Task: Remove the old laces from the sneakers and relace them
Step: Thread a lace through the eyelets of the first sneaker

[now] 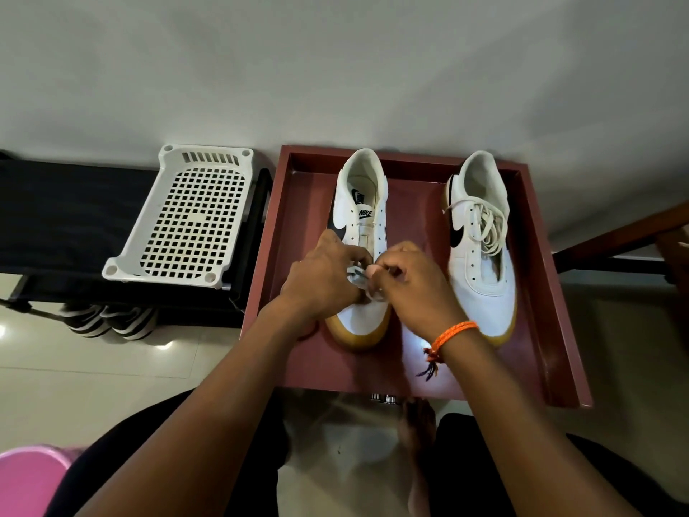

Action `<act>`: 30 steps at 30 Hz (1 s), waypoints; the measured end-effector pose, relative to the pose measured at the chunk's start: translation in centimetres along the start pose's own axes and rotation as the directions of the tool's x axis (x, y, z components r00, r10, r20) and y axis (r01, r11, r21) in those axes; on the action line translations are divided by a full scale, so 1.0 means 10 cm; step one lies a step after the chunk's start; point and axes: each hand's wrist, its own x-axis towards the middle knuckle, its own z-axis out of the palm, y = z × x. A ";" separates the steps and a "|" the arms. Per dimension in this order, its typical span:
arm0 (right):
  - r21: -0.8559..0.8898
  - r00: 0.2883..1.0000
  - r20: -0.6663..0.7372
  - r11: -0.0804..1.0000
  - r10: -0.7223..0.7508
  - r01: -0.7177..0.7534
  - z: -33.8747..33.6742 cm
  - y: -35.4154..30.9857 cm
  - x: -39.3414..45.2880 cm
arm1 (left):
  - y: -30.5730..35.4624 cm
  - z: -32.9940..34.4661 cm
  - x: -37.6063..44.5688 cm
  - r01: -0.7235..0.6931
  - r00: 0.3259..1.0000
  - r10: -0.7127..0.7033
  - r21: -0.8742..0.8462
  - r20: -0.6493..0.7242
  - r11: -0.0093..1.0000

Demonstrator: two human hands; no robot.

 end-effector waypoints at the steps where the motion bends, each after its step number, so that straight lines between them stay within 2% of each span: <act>1: 0.142 1.000 0.006 0.990 -0.016 0.015 -0.04 -0.03 0.01 | 0.00 0.01 0.00 0.000 1.000 0.000 0.002 -0.001 1.000; 2: 0.215 0.999 -0.005 0.975 -0.050 0.049 -0.08 -0.05 0.01 | 0.00 0.01 0.01 0.004 1.000 -0.004 0.005 0.000 1.000; 3: 0.214 0.995 -0.048 0.973 -0.082 0.090 -0.12 -0.06 0.01 | -0.01 0.02 0.02 0.005 1.000 -0.005 0.007 -0.001 1.000; 5: 0.037 0.983 -0.167 0.995 -0.081 0.089 -0.15 -0.06 0.00 | -0.02 0.02 0.03 -0.001 1.000 0.001 0.004 -0.009 1.000; 6: -0.092 0.981 -0.189 0.996 -0.034 0.017 -0.13 -0.05 -0.02 | -0.03 0.01 0.03 -0.004 1.000 0.004 0.000 -0.010 1.000; 8: -0.293 0.981 -0.145 0.942 0.127 -0.165 -0.05 -0.05 -0.09 | -0.05 0.01 0.03 -0.001 1.000 0.001 -0.005 -0.011 1.000; 9: -0.346 0.976 -0.118 0.914 0.181 -0.212 0.00 -0.04 -0.11 | -0.05 0.01 0.03 0.002 1.000 -0.002 0.002 -0.010 1.000; 12: -0.363 0.989 -0.077 0.921 0.126 -0.145 0.05 0.03 -0.12 | -0.04 0.01 0.03 0.005 1.000 -0.004 0.028 -0.001 1.000; 14: -0.263 0.995 -0.027 0.959 0.101 -0.104 0.01 0.05 -0.08 | -0.04 0.00 0.03 -0.008 1.000 0.008 0.019 -0.001 1.000; 16: -0.050 0.996 0.019 0.995 0.091 -0.090 -0.03 0.09 -0.02 | -0.06 0.00 0.03 -0.015 1.000 0.015 0.011 -0.002 1.000; 20: 0.365 0.996 0.072 0.931 -0.046 0.017 -0.15 -0.05 -0.02 | -0.04 0.02 0.05 -0.020 1.000 0.020 0.008 -0.010 1.000; 22: 0.576 0.988 0.111 0.817 -0.105 0.022 -0.24 -0.17 -0.04 | -0.05 0.04 0.05 -0.012 1.000 0.012 -0.013 -0.015 1.000; 24: 0.767 0.970 0.187 0.640 -0.157 -0.045 -0.31 -0.25 -0.06 | -0.11 0.07 0.06 0.000 0.999 -0.006 -0.110 -0.051 0.994; 25: 0.850 0.957 0.218 0.520 -0.190 -0.091 -0.33 -0.26 -0.07 | -0.12 0.07 0.06 -0.012 0.998 0.005 -0.124 -0.061 0.992; 27: 0.958 0.920 0.232 0.237 -0.317 -0.160 -0.39 -0.30 -0.11 | -0.10 0.05 0.06 -0.032 0.999 0.031 -0.045 -0.035 0.998; 29: 0.971 0.861 0.163 -0.079 -0.482 -0.228 -0.47 -0.34 -0.14 | -0.06 0.02 0.06 -0.002 1.000 0.002 0.015 -0.002 1.000; 30: 0.951 0.848 0.116 -0.189 -0.517 -0.246 -0.54 -0.38 -0.15 | -0.06 0.01 0.07 0.005 1.000 -0.005 0.026 -0.004 1.000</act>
